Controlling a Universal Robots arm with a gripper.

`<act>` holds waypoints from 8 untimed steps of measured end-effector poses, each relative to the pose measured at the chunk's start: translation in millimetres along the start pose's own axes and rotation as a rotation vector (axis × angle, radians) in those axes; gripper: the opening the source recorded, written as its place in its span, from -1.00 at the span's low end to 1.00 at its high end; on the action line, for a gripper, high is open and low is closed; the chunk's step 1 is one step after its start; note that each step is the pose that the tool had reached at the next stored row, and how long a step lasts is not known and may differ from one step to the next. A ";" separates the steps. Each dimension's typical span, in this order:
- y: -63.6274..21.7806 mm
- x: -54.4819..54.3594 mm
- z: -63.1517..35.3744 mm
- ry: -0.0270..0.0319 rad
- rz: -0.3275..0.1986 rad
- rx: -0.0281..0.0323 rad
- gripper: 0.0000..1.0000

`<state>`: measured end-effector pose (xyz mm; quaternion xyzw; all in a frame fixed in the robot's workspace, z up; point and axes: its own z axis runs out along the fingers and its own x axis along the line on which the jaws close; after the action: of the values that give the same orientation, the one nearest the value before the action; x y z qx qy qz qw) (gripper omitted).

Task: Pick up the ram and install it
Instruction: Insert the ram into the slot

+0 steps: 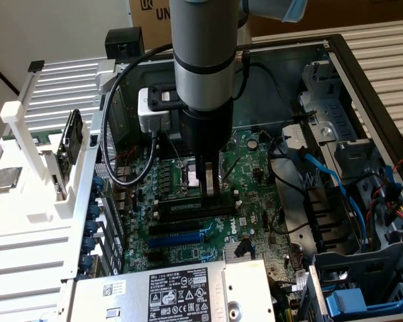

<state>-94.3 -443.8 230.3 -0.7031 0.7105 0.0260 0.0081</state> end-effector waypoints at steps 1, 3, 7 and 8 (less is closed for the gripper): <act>0.1 -1.5 0.1 0.0015 0.000 0.0000 -0.75; 0.1 -0.9 0.0 0.0015 0.000 0.0001 -0.75; 0.0 -0.6 0.1 0.0014 0.000 0.0005 -0.75; 0.0 -0.6 0.1 0.0014 0.000 0.0005 -0.75</act>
<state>-94.3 -443.2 230.3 -0.7032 0.7105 0.0253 0.0078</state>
